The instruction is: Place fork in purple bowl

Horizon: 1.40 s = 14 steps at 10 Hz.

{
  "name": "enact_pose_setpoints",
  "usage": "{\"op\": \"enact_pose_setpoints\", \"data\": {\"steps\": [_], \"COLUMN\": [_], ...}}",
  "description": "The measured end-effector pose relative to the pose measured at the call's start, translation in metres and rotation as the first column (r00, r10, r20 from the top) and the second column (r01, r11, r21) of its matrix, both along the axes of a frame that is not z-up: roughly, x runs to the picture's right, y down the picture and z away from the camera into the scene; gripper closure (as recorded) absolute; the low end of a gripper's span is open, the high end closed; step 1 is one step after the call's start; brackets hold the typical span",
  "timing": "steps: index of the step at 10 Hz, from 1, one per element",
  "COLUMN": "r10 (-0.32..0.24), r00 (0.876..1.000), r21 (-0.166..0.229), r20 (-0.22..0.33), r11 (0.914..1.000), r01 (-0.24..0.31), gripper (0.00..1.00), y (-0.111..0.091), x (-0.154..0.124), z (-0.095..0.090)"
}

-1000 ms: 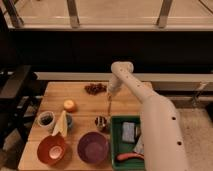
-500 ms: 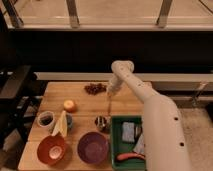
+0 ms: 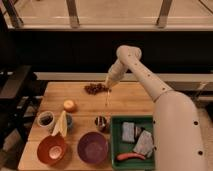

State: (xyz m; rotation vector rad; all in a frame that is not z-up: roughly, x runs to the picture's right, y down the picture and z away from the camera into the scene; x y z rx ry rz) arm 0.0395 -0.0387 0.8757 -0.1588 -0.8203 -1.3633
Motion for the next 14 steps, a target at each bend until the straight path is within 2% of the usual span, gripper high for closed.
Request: {"op": "enact_pose_setpoints", "data": {"steps": [2,3,5,7,9,10,14], "r10": [0.02,0.021,0.018,0.013,-0.008,-0.013,-0.013], "r00": [0.998,0.996,0.99,0.989,0.986,0.986,0.985], "r21": [0.021,0.02,0.006,-0.017,-0.059,-0.069,-0.07], "r20": [0.067,0.09,0.137,0.15,0.166,0.169,0.169], "r11": [0.9996,0.9995,0.9998,0.9998,0.9981,0.9973,0.9972], "r01": [-0.021,-0.023,-0.019,-0.011,0.018,0.025,0.025], "gripper": [1.0,1.0,1.0,1.0,1.0,1.0,1.0], "y": [-0.025,-0.027,-0.014,0.007,0.033,0.039,0.039], "x": [-0.007,-0.013,-0.031,-0.04,-0.054,-0.055,-0.055], "z": [-0.037,-0.049,-0.078,-0.1,-0.125,-0.129,-0.13]}}
